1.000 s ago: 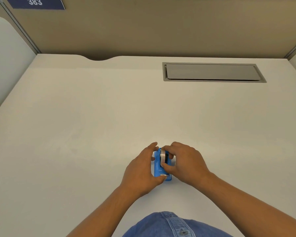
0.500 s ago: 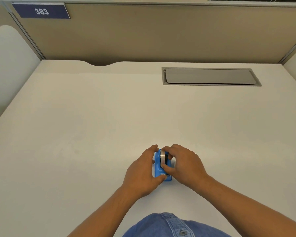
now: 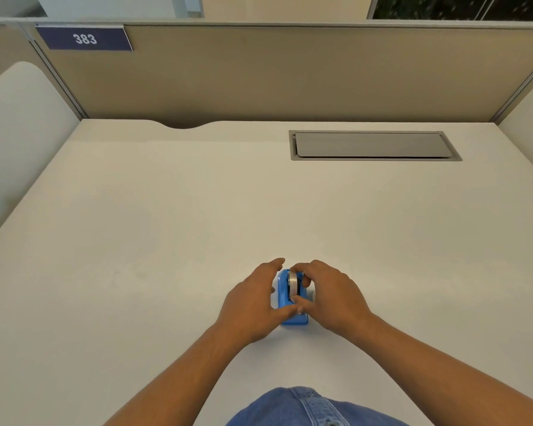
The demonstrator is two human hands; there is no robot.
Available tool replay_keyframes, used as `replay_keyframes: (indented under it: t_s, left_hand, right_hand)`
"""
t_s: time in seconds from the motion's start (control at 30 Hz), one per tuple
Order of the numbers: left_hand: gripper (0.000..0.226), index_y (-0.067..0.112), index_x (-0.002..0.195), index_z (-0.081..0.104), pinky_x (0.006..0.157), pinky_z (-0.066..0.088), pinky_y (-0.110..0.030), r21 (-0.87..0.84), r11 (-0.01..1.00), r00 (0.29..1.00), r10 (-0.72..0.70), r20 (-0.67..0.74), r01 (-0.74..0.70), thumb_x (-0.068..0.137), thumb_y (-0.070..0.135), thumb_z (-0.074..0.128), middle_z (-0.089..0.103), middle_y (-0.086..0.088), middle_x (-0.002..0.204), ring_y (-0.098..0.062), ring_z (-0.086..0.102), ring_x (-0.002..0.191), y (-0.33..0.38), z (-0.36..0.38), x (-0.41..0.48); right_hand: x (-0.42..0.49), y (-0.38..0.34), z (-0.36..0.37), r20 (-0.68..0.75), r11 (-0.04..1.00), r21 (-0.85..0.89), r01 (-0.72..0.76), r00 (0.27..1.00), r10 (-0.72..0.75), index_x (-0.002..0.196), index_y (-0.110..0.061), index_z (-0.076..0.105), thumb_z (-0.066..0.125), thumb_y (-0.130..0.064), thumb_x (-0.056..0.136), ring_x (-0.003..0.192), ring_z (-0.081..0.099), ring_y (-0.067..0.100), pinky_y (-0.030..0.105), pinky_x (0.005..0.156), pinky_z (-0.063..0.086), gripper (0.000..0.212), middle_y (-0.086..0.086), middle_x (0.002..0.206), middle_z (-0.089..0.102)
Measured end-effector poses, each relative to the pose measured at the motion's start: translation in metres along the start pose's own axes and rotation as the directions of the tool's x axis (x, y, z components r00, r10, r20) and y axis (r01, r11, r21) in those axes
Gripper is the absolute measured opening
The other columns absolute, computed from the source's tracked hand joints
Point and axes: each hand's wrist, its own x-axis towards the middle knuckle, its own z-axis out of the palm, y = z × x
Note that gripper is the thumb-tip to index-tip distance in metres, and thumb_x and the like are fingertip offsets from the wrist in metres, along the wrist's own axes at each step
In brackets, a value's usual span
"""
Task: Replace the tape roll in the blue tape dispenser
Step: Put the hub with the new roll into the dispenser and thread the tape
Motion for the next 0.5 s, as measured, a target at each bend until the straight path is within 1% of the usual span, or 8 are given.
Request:
replay_keyframes:
  t_s: [0.03,0.1,0.17,0.27,0.4,0.5]
  left_hand:
    - [0.08,0.038,0.14,0.033,0.086,0.048,-0.026,0.014,1.0,1.0,0.008,-0.023,-0.007,0.073,0.064,0.067,0.048,0.016,0.142,-0.005,0.061,0.104,0.001,-0.002,0.001]
    - [0.056,0.037,0.131,0.045,0.076,0.044,-0.019,0.072,0.996,0.997,0.05,-0.063,-0.046,0.082,0.055,0.064,0.055,0.015,0.132,-0.002,0.059,0.087,0.004,-0.007,0.002]
    - [0.039,0.036,0.124,0.053,0.07,0.039,-0.015,0.135,0.987,0.992,0.099,-0.08,-0.087,0.087,0.044,0.064,0.057,0.015,0.124,-0.001,0.056,0.079,0.005,-0.009,0.003]
    - [0.03,0.034,0.118,0.06,0.067,0.039,-0.016,0.203,0.971,0.986,0.145,-0.08,-0.126,0.089,0.035,0.065,0.058,0.014,0.118,-0.007,0.062,0.082,0.008,-0.009,0.006]
    - [0.026,0.031,0.116,0.065,0.067,0.039,-0.018,0.267,0.948,0.975,0.202,-0.093,-0.171,0.09,0.031,0.065,0.061,0.012,0.114,-0.012,0.063,0.083,0.011,-0.011,0.011]
    - [0.025,0.029,0.115,0.067,0.066,0.039,-0.021,0.32,0.92,0.96,0.266,-0.093,-0.224,0.09,0.029,0.064,0.064,0.011,0.111,-0.016,0.063,0.083,0.013,-0.012,0.013]
  right_hand:
    - [0.0,0.0,0.0,-0.001,1.0,0.001,0.005,1.0,-0.005,0.122,-0.036,0.053,0.074,-0.048,0.076,0.082,0.054,0.006,0.017,0.072,0.041,0.052,-0.016,0.102,0.061]
    - [0.0,0.001,0.0,-0.008,1.0,0.0,0.019,1.0,-0.019,0.121,-0.036,0.053,0.072,-0.049,0.076,0.079,0.052,0.005,0.017,0.069,0.039,0.05,-0.017,0.099,0.059]
    - [-0.002,0.002,0.001,-0.009,1.0,0.002,0.019,1.0,-0.019,0.12,-0.037,0.054,0.071,-0.048,0.078,0.077,0.051,0.004,0.016,0.068,0.039,0.047,-0.018,0.096,0.058]
    - [-0.003,0.002,0.002,-0.003,1.0,0.012,0.014,1.0,-0.014,0.121,-0.037,0.055,0.07,-0.045,0.08,0.077,0.052,0.005,0.016,0.068,0.041,0.045,-0.02,0.094,0.055]
    - [0.0,0.0,0.0,0.009,1.0,0.008,0.016,1.0,-0.016,0.123,-0.038,0.055,0.068,-0.045,0.081,0.077,0.05,0.004,0.01,0.063,0.032,0.044,-0.02,0.091,0.051]
    - [-0.001,0.0,-0.001,0.009,1.0,0.01,0.013,1.0,-0.014,0.123,-0.038,0.055,0.067,-0.045,0.082,0.077,0.049,0.004,0.01,0.062,0.031,0.043,-0.019,0.093,0.054]
